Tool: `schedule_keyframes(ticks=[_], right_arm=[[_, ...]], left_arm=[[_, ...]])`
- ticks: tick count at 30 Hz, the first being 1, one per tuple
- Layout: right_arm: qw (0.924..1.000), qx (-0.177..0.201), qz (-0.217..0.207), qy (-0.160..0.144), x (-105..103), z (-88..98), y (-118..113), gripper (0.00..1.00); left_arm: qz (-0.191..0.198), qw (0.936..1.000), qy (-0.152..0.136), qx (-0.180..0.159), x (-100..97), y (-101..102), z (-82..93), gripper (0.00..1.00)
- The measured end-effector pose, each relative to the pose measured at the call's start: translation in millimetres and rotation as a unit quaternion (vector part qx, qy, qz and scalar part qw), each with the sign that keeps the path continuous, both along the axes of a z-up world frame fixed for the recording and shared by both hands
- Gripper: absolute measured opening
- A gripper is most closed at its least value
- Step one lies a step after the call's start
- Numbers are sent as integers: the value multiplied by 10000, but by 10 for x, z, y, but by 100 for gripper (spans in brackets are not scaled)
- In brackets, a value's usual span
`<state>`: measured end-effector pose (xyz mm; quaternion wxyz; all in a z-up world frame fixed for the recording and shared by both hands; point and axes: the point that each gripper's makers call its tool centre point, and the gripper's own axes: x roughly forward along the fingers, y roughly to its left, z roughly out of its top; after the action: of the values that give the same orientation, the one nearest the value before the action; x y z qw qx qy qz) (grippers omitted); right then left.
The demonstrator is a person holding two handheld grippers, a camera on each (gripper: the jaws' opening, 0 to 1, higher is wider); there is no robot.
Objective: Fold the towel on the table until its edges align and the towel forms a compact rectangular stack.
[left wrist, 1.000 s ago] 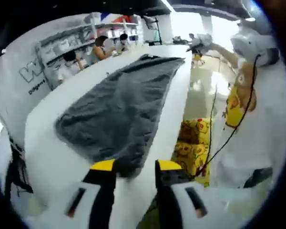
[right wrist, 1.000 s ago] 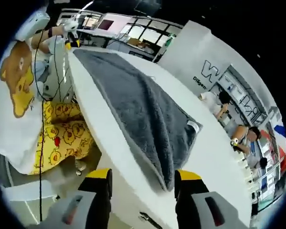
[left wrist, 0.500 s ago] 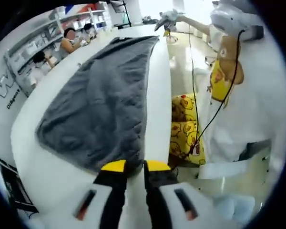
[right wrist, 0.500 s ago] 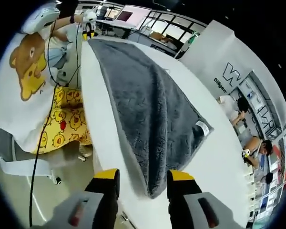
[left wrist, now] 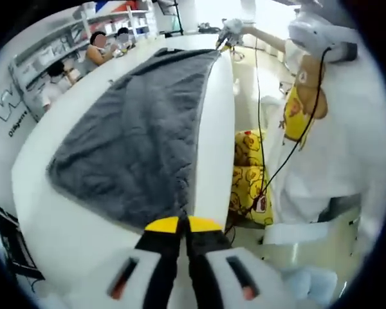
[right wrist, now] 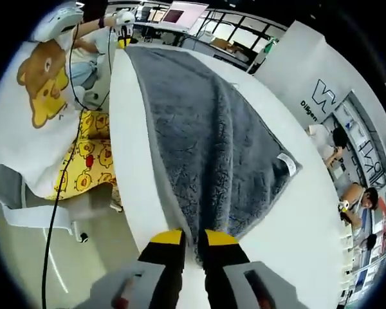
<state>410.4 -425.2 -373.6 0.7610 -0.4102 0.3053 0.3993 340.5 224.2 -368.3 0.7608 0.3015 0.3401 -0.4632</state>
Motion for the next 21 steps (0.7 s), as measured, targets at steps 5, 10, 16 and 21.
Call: schedule_keyframes(ticks=[5, 10, 16, 21], right_arm=[[10000, 62, 27, -71, -50, 76, 19, 3], [9996, 184, 98, -194, -197, 269, 99, 3], [9991, 208, 220, -311, -408, 490, 198, 3], [9984, 221, 267, -441, -447, 691, 211, 2]], left_arm=[[70, 9997, -124, -176, -54, 41, 138, 4], [82, 9993, -251, -272, -159, 62, 280, 4], [-45, 9990, -394, -226, -341, 102, 453, 4], [41, 9973, -696, -209, -347, 176, 672, 4]])
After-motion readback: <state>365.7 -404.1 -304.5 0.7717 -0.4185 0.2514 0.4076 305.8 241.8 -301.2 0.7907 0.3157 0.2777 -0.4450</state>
